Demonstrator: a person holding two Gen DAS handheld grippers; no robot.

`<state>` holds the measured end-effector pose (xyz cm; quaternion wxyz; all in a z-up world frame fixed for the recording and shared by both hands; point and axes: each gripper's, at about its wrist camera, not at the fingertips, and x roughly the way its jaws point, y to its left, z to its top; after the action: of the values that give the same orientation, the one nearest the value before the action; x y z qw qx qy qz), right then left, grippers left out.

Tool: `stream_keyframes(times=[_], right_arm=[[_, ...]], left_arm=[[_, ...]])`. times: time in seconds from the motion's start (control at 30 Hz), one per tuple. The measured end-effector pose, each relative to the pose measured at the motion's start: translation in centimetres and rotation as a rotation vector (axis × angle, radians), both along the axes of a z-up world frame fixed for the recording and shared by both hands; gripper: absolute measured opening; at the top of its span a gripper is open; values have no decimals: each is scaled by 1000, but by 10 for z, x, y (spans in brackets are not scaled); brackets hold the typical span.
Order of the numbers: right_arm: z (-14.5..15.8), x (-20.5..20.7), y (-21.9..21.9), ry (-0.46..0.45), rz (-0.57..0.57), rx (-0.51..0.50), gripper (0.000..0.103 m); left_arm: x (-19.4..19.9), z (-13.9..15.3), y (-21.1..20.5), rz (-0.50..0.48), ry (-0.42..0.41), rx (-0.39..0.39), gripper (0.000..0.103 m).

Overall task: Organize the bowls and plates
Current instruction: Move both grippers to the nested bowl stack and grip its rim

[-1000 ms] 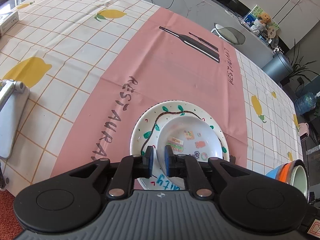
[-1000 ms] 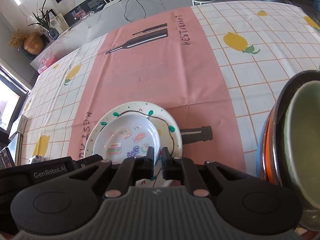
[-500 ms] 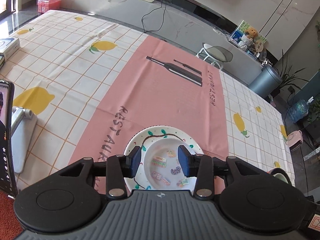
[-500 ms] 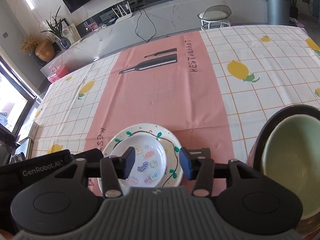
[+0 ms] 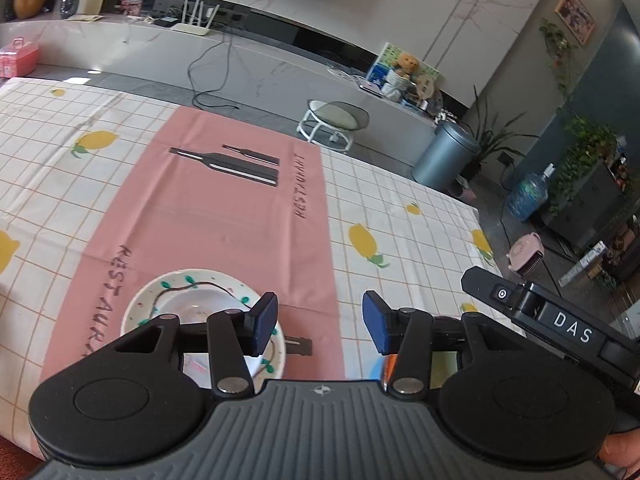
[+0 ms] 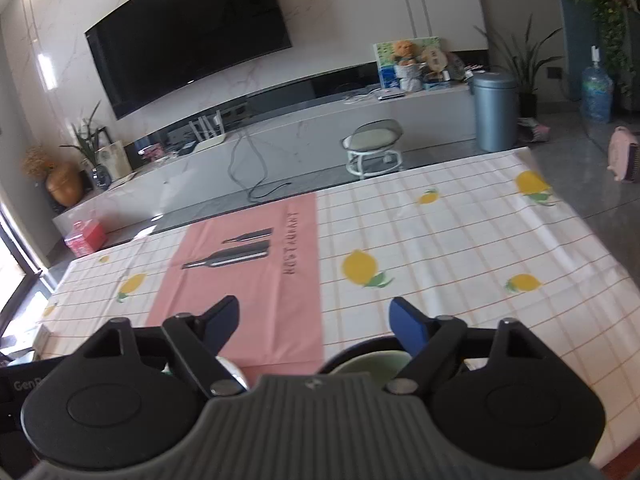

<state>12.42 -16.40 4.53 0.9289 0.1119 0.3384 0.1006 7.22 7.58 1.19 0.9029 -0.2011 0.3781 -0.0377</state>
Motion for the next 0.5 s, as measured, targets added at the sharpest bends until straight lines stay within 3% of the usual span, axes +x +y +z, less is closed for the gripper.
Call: stream_keyframes(times=[0.17, 0.5], right_arm=[[-9, -4, -39, 30, -78, 0, 91], [-52, -7, -84, 270, -127, 160, 84]], left_arm=[[6, -11, -25, -81, 20, -32, 70], [18, -42, -46, -94, 137, -108, 72]])
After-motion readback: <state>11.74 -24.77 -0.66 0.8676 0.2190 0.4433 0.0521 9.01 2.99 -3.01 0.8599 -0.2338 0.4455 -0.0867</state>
